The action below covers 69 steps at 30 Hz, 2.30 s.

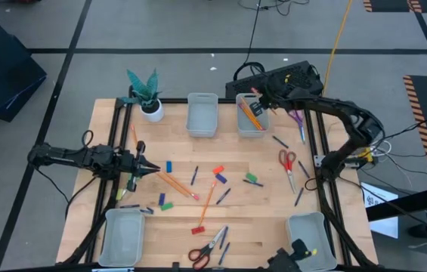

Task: Sort crayons/erasers/pens/pencils in bins
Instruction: Put the yellow pencil into the top right bin

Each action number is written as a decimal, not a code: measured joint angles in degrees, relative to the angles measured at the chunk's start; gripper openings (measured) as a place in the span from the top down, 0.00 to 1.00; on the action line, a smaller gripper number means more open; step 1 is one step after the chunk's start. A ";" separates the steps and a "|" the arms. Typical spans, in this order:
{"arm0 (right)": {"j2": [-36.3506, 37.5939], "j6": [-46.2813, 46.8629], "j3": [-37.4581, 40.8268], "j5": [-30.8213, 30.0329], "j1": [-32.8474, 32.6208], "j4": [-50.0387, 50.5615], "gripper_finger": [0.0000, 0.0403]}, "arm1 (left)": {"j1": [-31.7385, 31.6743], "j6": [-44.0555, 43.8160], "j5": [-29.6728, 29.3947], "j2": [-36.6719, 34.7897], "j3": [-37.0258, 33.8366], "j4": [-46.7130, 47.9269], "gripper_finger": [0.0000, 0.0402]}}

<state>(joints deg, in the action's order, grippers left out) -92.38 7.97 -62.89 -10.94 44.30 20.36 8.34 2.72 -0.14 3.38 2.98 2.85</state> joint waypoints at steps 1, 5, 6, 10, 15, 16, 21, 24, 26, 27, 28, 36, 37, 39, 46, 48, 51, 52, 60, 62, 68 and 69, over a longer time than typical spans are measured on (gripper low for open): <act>-0.72 0.87 0.00 1.09 0.03 -0.46 0.94 | 0.00 0.00 0.00 -0.02 0.00 0.00 0.91; -2.22 3.89 -0.05 2.23 -0.12 -3.08 0.94 | 0.00 0.00 -0.01 -0.01 0.00 0.00 0.91; -2.64 5.13 -0.07 2.25 -0.12 -3.50 0.95 | 0.00 0.00 -0.01 -0.02 0.00 0.00 0.91; -2.79 8.22 -0.15 4.22 -0.66 -3.02 0.95 | 0.00 0.00 0.00 -0.02 0.00 0.00 0.91; 0.11 10.66 -0.04 5.03 -3.97 -0.37 0.95 | 0.00 0.02 0.00 -0.01 0.00 -0.02 0.91; 0.89 10.81 -0.04 5.08 -4.48 -0.11 0.95 | 0.00 0.02 0.00 0.00 0.00 -0.02 0.91; 3.37 11.00 -0.05 4.85 -7.38 4.48 0.95 | 0.00 -1.53 0.00 0.00 0.00 -1.83 0.91; 3.58 9.44 -0.06 4.94 -9.71 9.06 0.95 | 0.00 -5.96 0.02 0.00 0.00 -4.23 0.91; 3.35 8.33 -0.04 4.35 -11.35 11.62 0.95 | 0.00 -8.44 0.00 -0.02 -0.01 -5.73 0.91; 3.16 7.87 -0.04 3.22 -12.15 11.88 0.95 | 0.00 -8.65 0.00 0.00 0.00 -6.66 0.91; 2.95 7.49 -0.04 1.73 -12.79 11.64 0.95 | 0.00 -8.27 -0.02 0.00 0.00 -7.70 0.91; 1.77 5.45 -0.04 -2.29 -13.68 10.09 0.81 | 0.00 -6.39 -6.37 -0.02 0.00 -15.80 0.91; 2.34 4.35 -0.04 -1.34 -13.78 9.91 0.78 | 0.00 -6.73 -8.47 -0.01 0.00 -15.83 0.91; 4.10 1.08 -0.04 1.72 -14.63 10.52 0.71 | -0.01 -7.85 -11.78 -0.02 0.00 -16.20 0.91; 11.54 -17.50 -0.09 7.75 -24.76 22.05 0.62 | 0.00 -8.00 -12.94 -0.02 0.00 -15.75 0.91; 12.24 -19.37 -0.11 11.31 -28.32 24.95 0.63 | 0.00 -7.19 -12.94 0.00 0.00 -14.98 0.91; 12.14 -20.72 0.55 14.19 -33.09 26.82 0.66 | 0.00 -5.08 -12.93 -0.02 0.00 -14.69 0.91; 11.93 -21.60 1.32 14.13 -34.29 25.72 0.67 | 0.00 -4.85 -12.94 -0.02 0.00 -14.58 0.91; 6.74 -25.97 7.70 7.88 -34.13 14.70 0.72 | 0.00 -6.57 -15.72 6.03 0.00 -14.59 0.91; 5.32 -28.15 7.78 4.10 -33.05 13.15 0.73 | 0.00 -7.51 -16.45 9.64 -0.02 -16.47 0.91; 3.48 -32.98 7.78 0.72 -29.61 0.72 0.73 | 0.00 -8.88 -21.19 21.99 0.00 -26.57 0.91; 3.48 -33.81 7.78 -0.71 -29.32 -1.39 0.73 | 0.00 -9.01 -22.75 23.79 0.00 -27.22 0.90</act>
<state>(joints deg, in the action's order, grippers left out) -88.90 -25.84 -55.11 -11.65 14.98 18.97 8.34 -6.29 -22.89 27.17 2.98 -24.37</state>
